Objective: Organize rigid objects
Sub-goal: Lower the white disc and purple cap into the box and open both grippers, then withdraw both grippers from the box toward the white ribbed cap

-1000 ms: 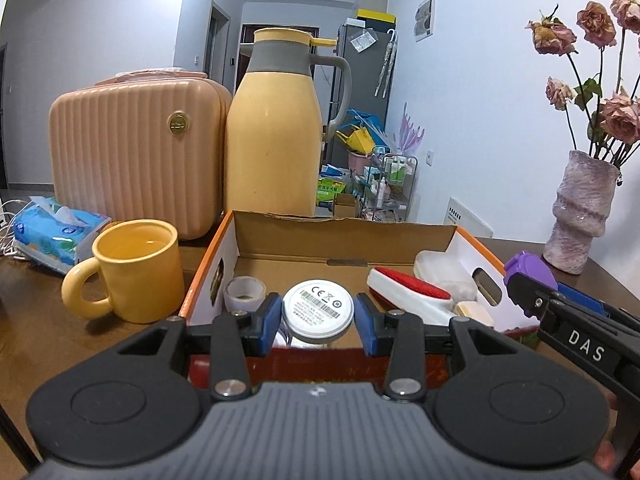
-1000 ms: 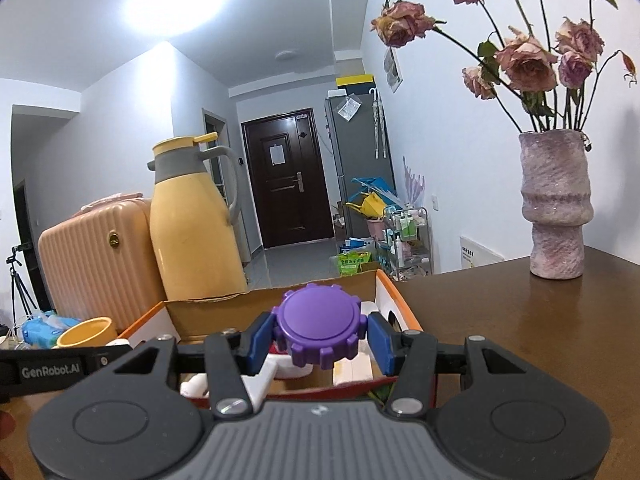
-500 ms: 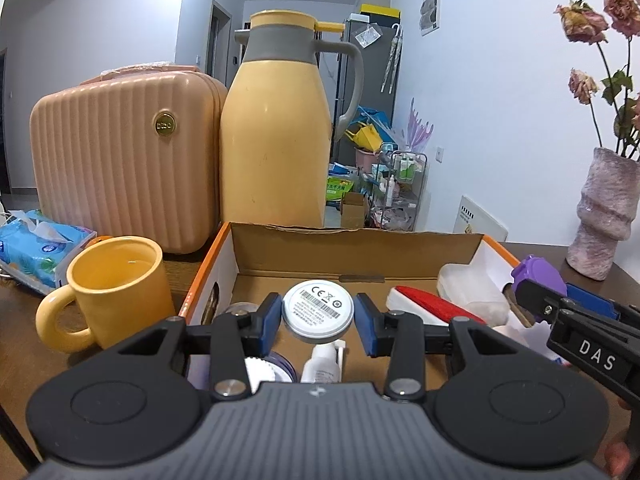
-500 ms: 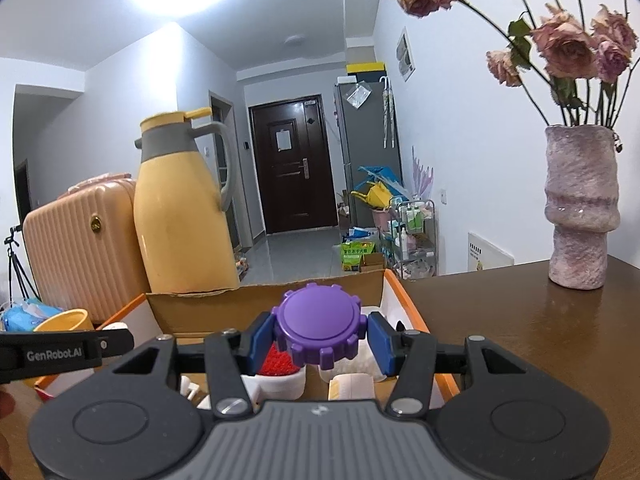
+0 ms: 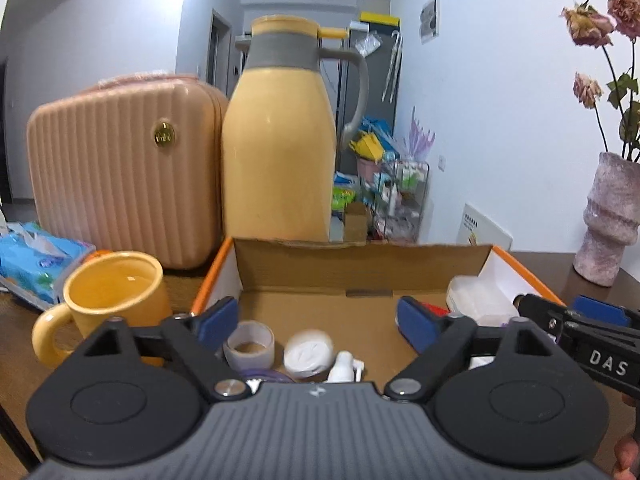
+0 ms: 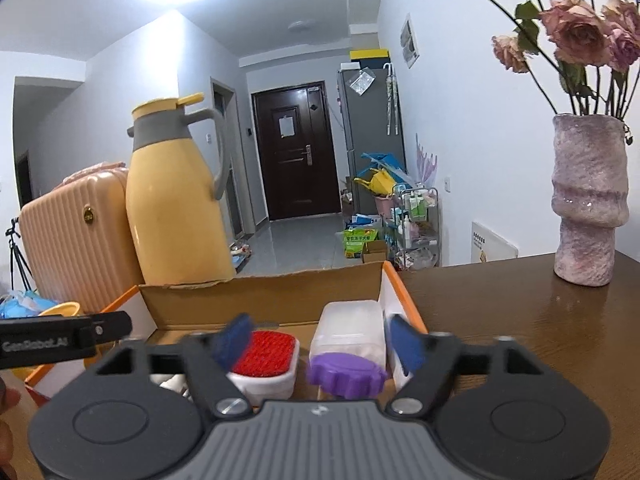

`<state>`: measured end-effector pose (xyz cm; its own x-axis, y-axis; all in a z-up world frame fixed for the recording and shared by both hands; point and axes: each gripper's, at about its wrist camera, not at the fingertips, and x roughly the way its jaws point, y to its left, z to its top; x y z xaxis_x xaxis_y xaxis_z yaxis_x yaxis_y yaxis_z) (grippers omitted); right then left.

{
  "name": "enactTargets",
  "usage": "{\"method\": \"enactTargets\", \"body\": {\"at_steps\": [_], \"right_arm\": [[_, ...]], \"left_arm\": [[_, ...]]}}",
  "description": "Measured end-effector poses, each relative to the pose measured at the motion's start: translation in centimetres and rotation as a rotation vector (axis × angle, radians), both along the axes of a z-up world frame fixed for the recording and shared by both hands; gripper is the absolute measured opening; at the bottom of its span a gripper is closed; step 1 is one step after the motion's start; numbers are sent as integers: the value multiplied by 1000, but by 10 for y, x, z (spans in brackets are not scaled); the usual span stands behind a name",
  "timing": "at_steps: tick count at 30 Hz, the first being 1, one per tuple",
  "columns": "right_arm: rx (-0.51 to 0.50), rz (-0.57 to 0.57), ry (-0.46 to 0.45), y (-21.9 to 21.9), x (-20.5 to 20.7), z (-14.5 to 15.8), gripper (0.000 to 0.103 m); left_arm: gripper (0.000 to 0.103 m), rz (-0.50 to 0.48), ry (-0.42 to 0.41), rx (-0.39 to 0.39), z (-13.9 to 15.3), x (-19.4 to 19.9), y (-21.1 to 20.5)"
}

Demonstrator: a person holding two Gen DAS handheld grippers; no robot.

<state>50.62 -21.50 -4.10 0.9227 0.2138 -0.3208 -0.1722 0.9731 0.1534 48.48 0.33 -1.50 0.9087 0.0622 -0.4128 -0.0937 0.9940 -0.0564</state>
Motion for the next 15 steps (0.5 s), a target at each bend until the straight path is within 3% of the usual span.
{"method": "enactTargets", "body": {"at_steps": [1,4,15], "right_arm": [[2,-6,-9,-1,-1,1,90],[0,-19,-25,-2,-4,4,101],[7,-50,-58,-5,-12,7,103]], "left_arm": [[103,0,-10,4,1,-2,-1],[103,19,-38,19,3,-6,-2],[103,46,-43,1,5,-9,3]]}}
